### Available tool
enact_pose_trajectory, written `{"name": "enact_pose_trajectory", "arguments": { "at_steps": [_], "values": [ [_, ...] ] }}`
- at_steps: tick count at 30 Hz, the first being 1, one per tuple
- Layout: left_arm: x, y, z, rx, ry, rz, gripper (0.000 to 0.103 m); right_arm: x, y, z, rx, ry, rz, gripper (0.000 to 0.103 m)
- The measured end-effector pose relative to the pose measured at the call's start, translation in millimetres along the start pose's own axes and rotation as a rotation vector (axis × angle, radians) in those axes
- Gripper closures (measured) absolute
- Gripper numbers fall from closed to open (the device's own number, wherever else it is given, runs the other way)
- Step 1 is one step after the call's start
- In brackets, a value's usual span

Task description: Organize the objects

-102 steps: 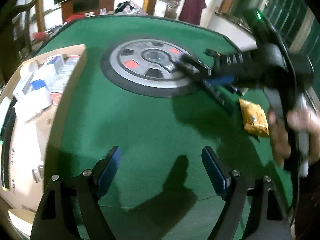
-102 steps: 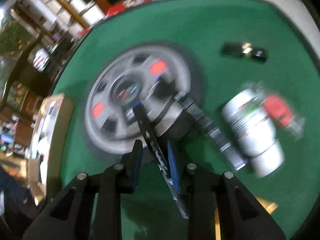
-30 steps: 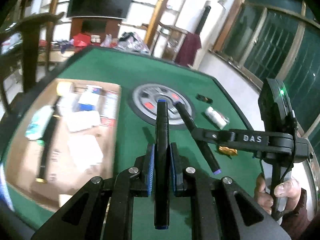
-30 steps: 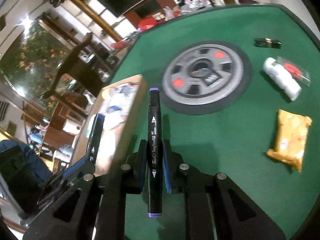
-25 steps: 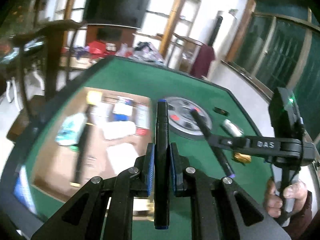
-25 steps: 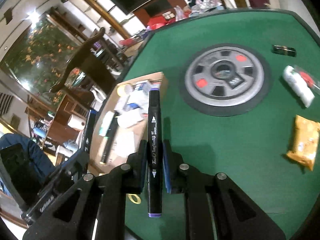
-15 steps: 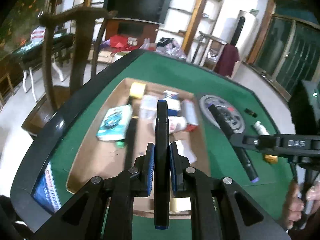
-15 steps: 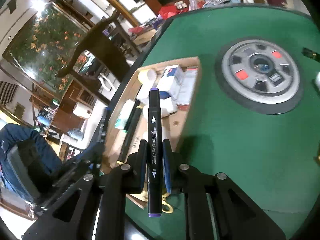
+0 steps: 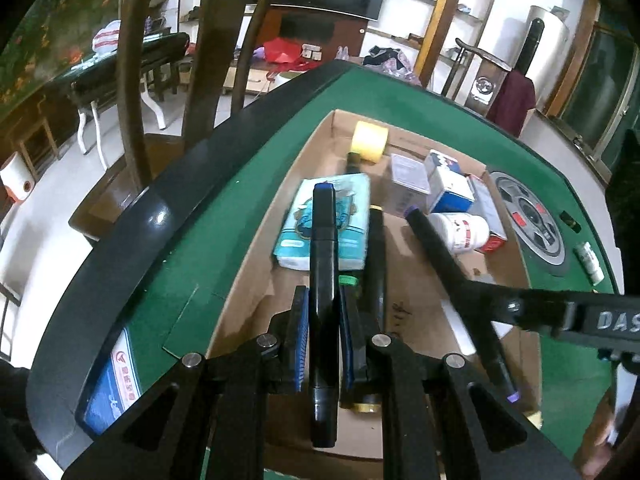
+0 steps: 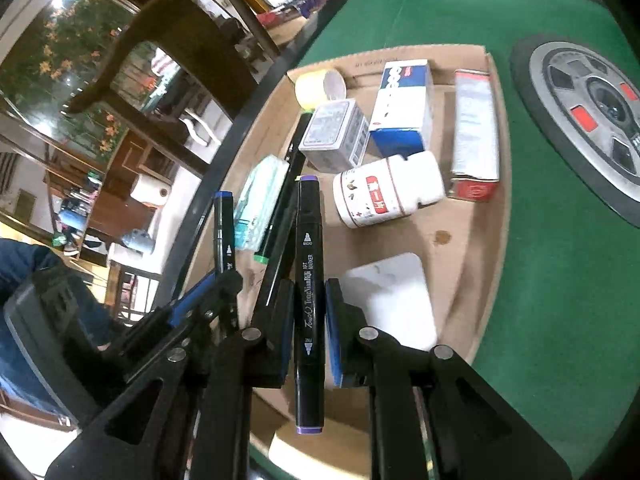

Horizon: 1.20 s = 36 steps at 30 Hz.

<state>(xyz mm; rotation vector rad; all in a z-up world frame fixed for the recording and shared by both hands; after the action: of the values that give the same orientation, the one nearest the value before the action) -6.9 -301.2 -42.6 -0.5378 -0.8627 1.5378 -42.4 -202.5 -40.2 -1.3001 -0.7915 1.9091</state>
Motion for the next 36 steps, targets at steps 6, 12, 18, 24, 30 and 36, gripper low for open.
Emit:
{"name": "enact_pose_trajectory", "arguments": {
  "at_steps": [6,12,18,24,30,36],
  "values": [
    [-9,-4,0,0.02,-0.017,0.018,0.083,-2,11,3,0.008,-0.042,-0.06,0.09],
    [-4,-18,4,0.057,-0.018,0.011,0.047,1,3,3,0.05,-0.086,-0.105,0.09],
    [1,-40,10,0.102,-0.009,0.019,0.044,-7,-14,3,0.108,-0.127,-0.104,0.089],
    [11,-68,13,0.16,0.017,0.072,0.043,-9,-48,-3,0.186,-0.175,-0.119,0.08],
    [26,-95,15,0.232,0.061,0.136,0.037,-8,-70,-11,0.228,-0.185,-0.127,0.074],
    [49,-118,18,0.297,0.108,0.173,0.02,5,-94,-15,0.267,-0.161,-0.126,0.068]
  ]
}}
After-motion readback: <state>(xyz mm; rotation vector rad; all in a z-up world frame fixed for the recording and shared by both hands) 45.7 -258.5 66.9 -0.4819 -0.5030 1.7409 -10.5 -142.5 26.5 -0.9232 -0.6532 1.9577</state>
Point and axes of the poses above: each gripper's, at about its wrist camera, not at the fingertips, and y roughly the way its jaws point, x to its right, z to its top, the point moved 9 cm from there along y, roughly the way its jaws point, and after that the axes turned 3 degrees about y, right-handed, at the moved point
